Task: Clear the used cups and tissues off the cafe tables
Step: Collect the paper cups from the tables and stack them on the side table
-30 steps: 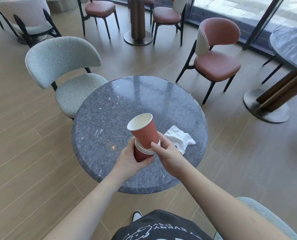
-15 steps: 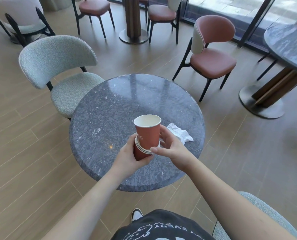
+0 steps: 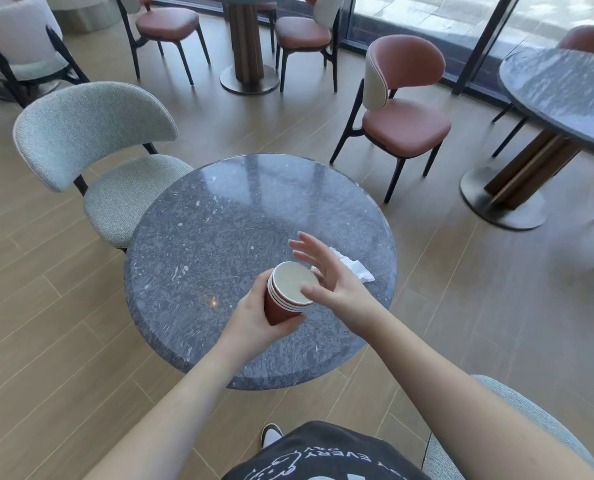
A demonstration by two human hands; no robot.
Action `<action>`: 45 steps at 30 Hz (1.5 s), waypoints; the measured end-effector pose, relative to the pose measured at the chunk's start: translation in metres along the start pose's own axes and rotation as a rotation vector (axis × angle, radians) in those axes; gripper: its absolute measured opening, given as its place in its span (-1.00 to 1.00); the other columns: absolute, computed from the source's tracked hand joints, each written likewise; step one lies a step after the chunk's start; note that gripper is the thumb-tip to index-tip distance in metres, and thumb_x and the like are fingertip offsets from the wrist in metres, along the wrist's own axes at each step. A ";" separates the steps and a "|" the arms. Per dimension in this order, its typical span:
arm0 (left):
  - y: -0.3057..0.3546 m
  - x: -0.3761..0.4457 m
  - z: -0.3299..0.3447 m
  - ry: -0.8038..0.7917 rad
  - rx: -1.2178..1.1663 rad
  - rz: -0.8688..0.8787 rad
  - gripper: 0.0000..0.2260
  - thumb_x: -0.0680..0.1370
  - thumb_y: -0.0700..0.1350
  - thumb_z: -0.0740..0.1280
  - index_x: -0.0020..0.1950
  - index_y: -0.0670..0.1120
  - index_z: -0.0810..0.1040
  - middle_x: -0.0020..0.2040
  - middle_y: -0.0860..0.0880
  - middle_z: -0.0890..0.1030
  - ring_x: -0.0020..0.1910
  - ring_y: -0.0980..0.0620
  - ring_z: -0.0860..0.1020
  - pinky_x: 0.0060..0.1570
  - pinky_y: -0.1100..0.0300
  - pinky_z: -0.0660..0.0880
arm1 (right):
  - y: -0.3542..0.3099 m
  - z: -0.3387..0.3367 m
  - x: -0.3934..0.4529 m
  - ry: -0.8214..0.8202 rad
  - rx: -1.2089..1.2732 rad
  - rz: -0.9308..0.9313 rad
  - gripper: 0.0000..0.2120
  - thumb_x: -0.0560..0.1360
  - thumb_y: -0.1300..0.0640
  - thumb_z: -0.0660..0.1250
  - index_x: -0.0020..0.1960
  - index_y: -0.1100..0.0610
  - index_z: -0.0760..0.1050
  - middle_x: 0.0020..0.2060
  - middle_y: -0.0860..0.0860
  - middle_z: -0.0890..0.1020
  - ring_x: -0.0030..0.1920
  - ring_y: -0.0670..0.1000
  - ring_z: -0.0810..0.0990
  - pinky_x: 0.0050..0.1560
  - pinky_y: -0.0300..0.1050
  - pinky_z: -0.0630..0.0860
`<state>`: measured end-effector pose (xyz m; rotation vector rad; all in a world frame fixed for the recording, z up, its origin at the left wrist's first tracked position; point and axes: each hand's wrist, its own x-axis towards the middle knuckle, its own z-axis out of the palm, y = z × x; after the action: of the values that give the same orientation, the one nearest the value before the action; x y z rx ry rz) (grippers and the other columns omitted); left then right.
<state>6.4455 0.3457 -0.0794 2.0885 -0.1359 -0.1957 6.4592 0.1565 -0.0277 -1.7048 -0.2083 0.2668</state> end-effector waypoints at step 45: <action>0.199 0.071 0.310 -0.541 -0.083 0.303 -0.34 0.33 0.20 0.52 0.38 0.17 0.39 0.12 0.44 0.58 0.13 0.40 0.56 -0.01 0.56 0.41 | 0.088 -0.265 -0.233 1.030 0.362 0.055 -0.03 0.31 -0.66 0.03 0.52 -0.08 0.26 0.46 -0.07 0.42 0.44 -0.10 0.42 0.43 -0.04 0.37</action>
<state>6.4510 -0.0285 -0.0663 1.8590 -0.7495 -0.5659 6.3134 -0.1743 -0.0643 -1.3001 0.6131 -0.5170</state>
